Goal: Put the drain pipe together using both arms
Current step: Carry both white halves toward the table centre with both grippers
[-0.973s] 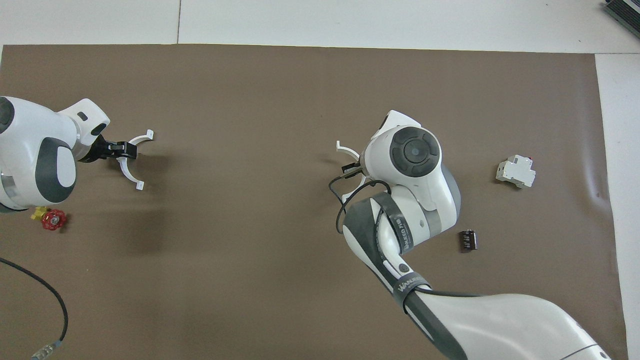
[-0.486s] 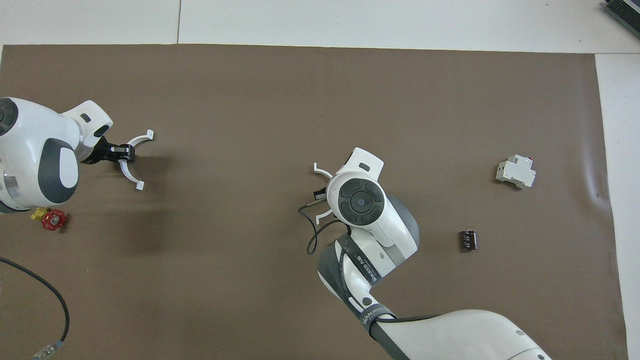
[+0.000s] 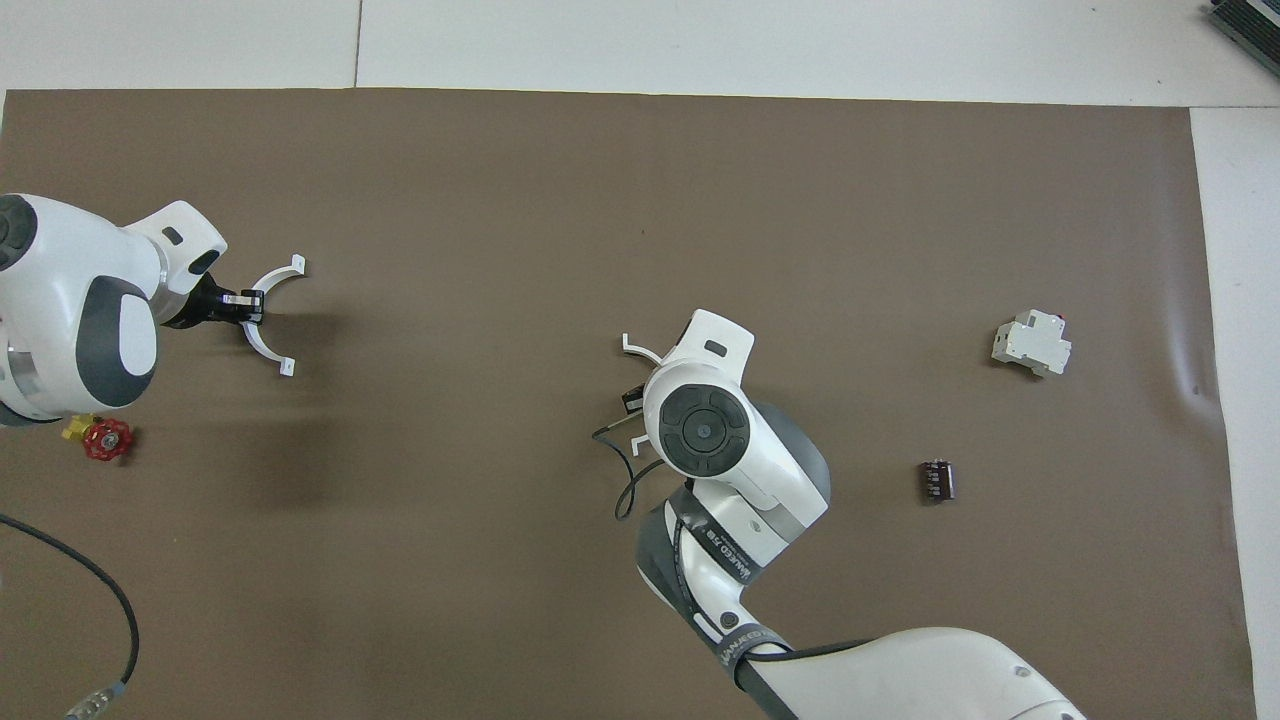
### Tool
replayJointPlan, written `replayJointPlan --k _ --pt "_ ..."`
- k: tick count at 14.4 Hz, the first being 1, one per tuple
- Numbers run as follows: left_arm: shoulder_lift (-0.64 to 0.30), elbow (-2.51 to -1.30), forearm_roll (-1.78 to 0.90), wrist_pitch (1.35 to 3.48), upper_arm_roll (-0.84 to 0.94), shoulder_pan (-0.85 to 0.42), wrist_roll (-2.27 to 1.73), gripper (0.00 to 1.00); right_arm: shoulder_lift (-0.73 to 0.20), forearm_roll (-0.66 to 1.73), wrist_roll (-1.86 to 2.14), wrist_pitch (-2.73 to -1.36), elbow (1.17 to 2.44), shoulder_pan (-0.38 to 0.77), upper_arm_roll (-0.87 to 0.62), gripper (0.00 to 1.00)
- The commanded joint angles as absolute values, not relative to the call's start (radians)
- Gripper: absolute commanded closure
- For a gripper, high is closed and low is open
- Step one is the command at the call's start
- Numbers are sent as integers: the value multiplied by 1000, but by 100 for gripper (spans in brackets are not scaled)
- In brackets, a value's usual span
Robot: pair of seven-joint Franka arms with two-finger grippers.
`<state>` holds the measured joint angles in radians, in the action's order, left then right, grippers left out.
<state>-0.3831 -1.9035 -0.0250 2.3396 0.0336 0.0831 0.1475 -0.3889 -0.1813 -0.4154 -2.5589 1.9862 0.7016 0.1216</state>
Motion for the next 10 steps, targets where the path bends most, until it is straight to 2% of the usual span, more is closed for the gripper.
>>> replayJointPlan --k 1,4,6,10 --pt "-319 -1921 -49 2300 26 43 157 100 -377 -213 -488 -2576 2007 698 121 0" --pt "-261 -1971 -40 2293 26 -21 63 100 -355 -193 -492 -2568 1994 695 121 0" --pt "-256 -1974 -38 2295 26 -83 -49 100 -299 -131 -512 -2556 1987 677 121 0" --pt "-255 -1990 -35 2310 25 -213 -250 100 -187 -95 -515 -2430 1959 605 124 0"
